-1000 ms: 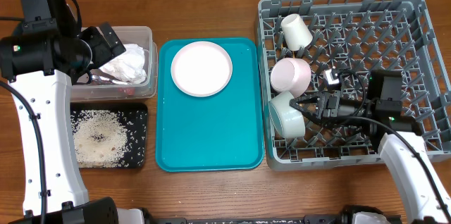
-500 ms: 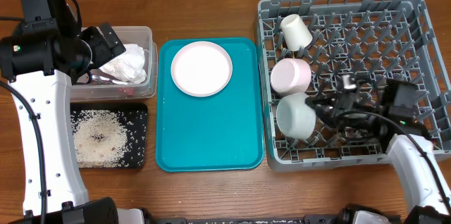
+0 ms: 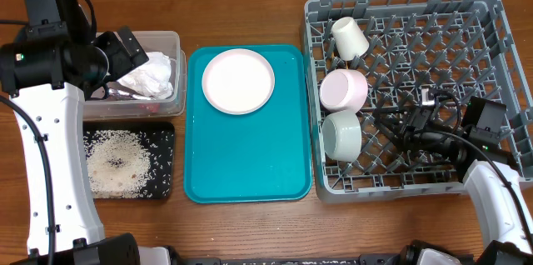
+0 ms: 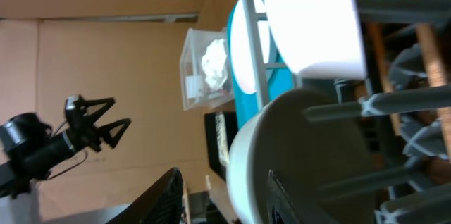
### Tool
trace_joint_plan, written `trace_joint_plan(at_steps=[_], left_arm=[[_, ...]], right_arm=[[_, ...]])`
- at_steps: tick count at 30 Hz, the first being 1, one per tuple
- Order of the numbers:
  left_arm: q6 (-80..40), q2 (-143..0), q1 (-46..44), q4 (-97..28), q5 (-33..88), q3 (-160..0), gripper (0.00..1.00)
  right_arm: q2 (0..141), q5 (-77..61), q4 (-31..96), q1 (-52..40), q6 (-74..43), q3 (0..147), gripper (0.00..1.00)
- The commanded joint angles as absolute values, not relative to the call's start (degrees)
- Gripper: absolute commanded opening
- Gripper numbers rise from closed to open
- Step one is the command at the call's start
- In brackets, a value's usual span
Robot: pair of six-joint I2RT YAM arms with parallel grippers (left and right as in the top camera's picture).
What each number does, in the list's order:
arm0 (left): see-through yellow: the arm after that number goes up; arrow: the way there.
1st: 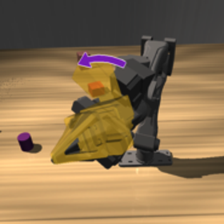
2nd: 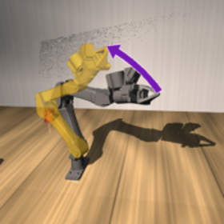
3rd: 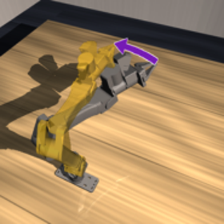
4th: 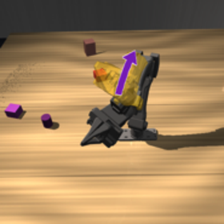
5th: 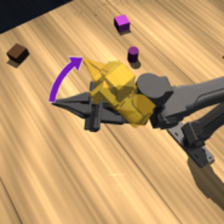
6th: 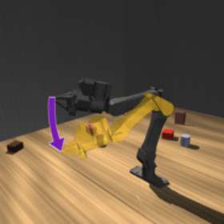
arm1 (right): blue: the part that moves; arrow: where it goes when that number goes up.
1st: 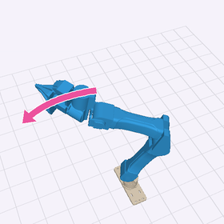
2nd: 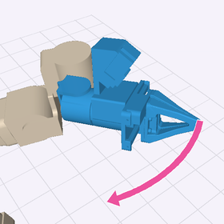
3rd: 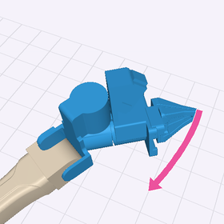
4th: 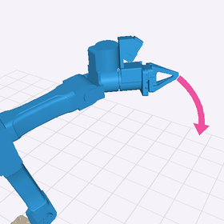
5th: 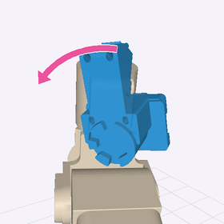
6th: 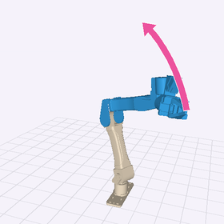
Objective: Sort waste into correct bins and load items into the dishwasher
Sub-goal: 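Release the white bowl and move the right gripper to the pink plate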
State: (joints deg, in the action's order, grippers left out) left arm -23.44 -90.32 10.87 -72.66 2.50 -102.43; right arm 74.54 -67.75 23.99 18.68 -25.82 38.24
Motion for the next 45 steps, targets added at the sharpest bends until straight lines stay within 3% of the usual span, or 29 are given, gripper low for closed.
trace_joint_plan(at_steps=[1, 12, 17, 22, 29, 35, 45], left_arm=[[-22.72, -90.32, 10.85, -72.64, 2.13, -103.35, 1.0], [-22.72, -90.32, 10.85, -72.64, 2.13, -103.35, 1.0], [-22.72, -90.32, 10.85, -72.64, 2.13, -103.35, 1.0], [-22.72, -90.32, 10.85, -72.64, 2.13, -103.35, 1.0], [-22.72, -90.32, 10.85, -72.64, 2.13, -103.35, 1.0], [-22.72, -90.32, 10.85, -72.64, 2.13, -103.35, 1.0], [-22.72, -90.32, 10.85, -72.64, 2.13, -103.35, 1.0]], right_arm=[[74.7, -63.9, 23.62, 18.87, -25.08, 38.7, 0.4], [73.6, -55.99, 31.57, 14.31, -22.61, 53.36, 0.4], [73.63, -33.58, 43.62, 0.45, -13.5, 64.79, 0.4], [73.69, -10.66, 44.77, -16.69, -7.75, 69.93, 0.45], [77.91, 6.87, 32.12, -37.01, -1.21, 70.22, 0.55], [88.55, 4.03, 17.37, -42.22, -1.02, 70.19, 0.79], [108.79, -0.16, -3.9, -42.41, -1.06, 70.19, 0.79]])
